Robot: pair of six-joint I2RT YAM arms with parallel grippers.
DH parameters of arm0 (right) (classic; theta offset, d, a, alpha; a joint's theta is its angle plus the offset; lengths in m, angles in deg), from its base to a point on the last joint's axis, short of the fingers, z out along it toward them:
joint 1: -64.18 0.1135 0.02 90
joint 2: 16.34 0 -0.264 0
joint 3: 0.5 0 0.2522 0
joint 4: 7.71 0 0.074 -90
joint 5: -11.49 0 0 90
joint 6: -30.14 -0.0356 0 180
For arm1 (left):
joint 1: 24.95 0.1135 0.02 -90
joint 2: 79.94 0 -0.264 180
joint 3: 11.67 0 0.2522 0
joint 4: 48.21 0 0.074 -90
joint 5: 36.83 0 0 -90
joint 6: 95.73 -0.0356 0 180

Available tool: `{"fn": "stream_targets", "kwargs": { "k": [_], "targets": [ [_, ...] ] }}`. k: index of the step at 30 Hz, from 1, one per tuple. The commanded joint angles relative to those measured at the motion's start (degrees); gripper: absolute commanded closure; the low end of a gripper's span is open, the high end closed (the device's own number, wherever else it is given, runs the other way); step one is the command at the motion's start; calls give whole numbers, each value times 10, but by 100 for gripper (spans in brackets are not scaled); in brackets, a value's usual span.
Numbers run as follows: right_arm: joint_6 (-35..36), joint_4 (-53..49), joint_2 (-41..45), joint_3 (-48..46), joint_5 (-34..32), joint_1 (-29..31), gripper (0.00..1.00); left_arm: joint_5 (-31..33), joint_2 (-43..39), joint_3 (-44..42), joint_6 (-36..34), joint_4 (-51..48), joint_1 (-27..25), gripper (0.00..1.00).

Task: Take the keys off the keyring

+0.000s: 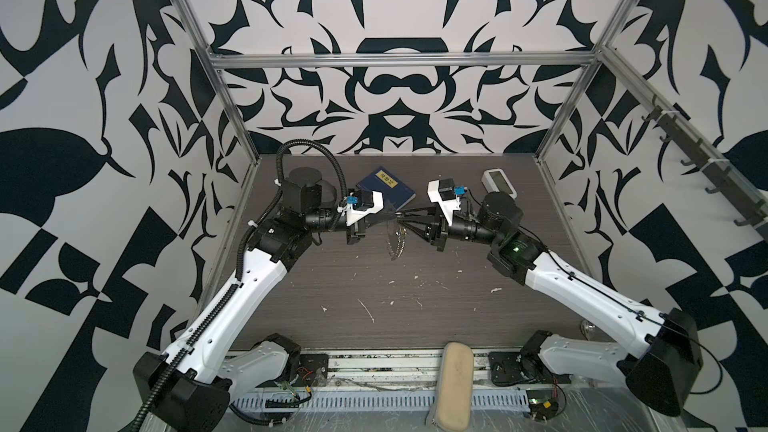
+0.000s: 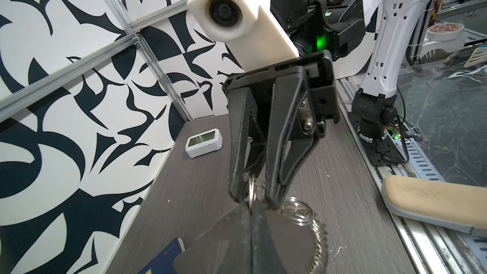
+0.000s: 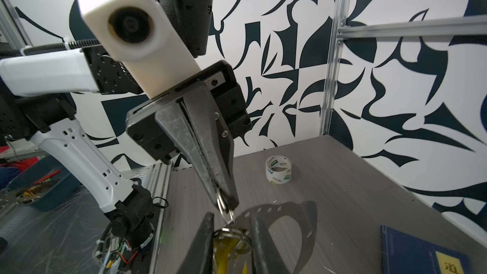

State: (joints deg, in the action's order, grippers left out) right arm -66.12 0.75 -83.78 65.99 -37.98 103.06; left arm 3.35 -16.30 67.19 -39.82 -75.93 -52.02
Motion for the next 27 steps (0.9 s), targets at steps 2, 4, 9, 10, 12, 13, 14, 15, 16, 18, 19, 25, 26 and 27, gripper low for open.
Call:
{"fn": "stream_targets", "kwargs": {
  "k": [2, 4, 9, 10, 12, 13, 14, 15, 16, 18, 19, 25, 26, 27],
  "targets": [
    [35, -28, 19, 12, 4, 2, 79, -6, -14, -3, 3, 20, 2, 100],
    [52, -42, 27, 13, 7, 2, 64, -5, -15, -3, 3, 21, 2, 100],
    [93, -73, 42, 14, 16, 2, 58, -6, -15, 0, 2, 18, 1, 100],
    [95, -80, 41, 17, 18, 2, 58, -6, -14, 1, 2, 18, 2, 100],
    [100, -91, 38, 25, 31, 2, 61, -7, -13, 2, 3, 17, 1, 100],
    [100, -94, 36, 29, 38, 2, 62, -6, -12, 2, 3, 18, 2, 100],
    [98, -96, 34, 32, 43, 2, 63, -6, -13, 2, 4, 18, 2, 100],
    [97, -97, 33, 33, 44, 2, 65, -7, -12, 2, 4, 17, 2, 100],
    [96, -97, 31, 33, 41, 2, 65, -7, -12, 2, 4, 17, 2, 100],
    [96, -97, 30, 32, 33, 2, 65, -10, -13, 1, 5, 17, 1, 100],
    [97, -97, 29, 31, 27, 2, 65, -10, -14, 1, 6, 18, 2, 100],
    [118, -118, 26, 38, 1, 2, 59, -14, -17, 4, -1, 11, 1, 100],
    [120, -116, 24, 39, 2, 2, 58, -17, -16, 5, -3, 12, 1, 100],
    [121, -114, 22, 42, 4, 2, 58, -18, -17, 5, -3, 11, 2, 100]
  ]
}}
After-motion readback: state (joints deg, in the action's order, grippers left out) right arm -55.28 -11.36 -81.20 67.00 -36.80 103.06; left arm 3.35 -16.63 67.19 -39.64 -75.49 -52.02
